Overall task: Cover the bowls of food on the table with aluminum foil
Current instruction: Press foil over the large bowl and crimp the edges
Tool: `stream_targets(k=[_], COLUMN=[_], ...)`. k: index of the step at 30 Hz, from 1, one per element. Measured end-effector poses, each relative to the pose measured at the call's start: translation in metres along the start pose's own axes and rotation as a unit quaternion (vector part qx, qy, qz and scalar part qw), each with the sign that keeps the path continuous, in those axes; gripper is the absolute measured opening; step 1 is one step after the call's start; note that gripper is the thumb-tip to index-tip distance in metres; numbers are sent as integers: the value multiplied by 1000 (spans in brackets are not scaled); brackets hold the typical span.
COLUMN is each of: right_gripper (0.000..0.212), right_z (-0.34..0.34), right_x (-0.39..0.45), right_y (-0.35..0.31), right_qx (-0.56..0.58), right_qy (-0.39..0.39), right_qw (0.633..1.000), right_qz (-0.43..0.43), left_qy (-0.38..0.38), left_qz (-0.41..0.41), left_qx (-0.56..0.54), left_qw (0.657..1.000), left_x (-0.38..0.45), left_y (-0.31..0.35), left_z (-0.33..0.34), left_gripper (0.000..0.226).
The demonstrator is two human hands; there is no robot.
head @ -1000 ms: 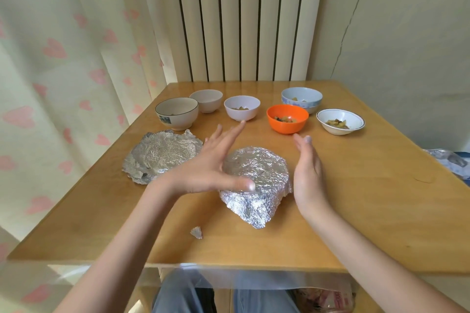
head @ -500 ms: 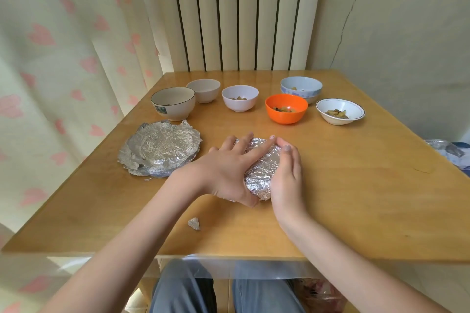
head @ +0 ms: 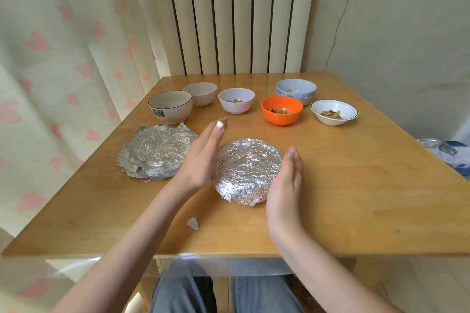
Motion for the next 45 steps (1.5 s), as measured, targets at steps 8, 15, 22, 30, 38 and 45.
stream_targets(k=[8,15,22,30,38,45], right_gripper=[38,53,66,66,43,33], right_z=[26,25,25,14,13,25], right_x=[14,79,108,108,63,63], right_y=[17,-2,1,-10,-17,-4], right_qx=[79,1,53,-120,-138,-146], right_qy=[84,-90,-178,-171,10,27], right_qw=[992,988,977,978,986,980], right_qz=[50,127,108,-6,-92,-129], left_qy=[54,264,310,183,-45,-38], left_qz=[-120,-107,-104,-47,26,-42], left_qx=[-123,-47,-5,56,106,108], left_qw=[984,957,945,980,993,993], left_x=[15,6,11,1,53,65], left_y=[-37,-11,-14,-15,-7,-21], left_z=[21,51,73,42,19,26], left_gripper=[66,33,46,67,56,61])
Point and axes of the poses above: each hand's wrist, its own x-axis towards the middle knuckle, its own z-axis out of the palm, y = z × x, the point moved 2 cm from there along x, towards the middle knuckle, and after that the axes turned 2 degrees about z, right-handed, at the moved point
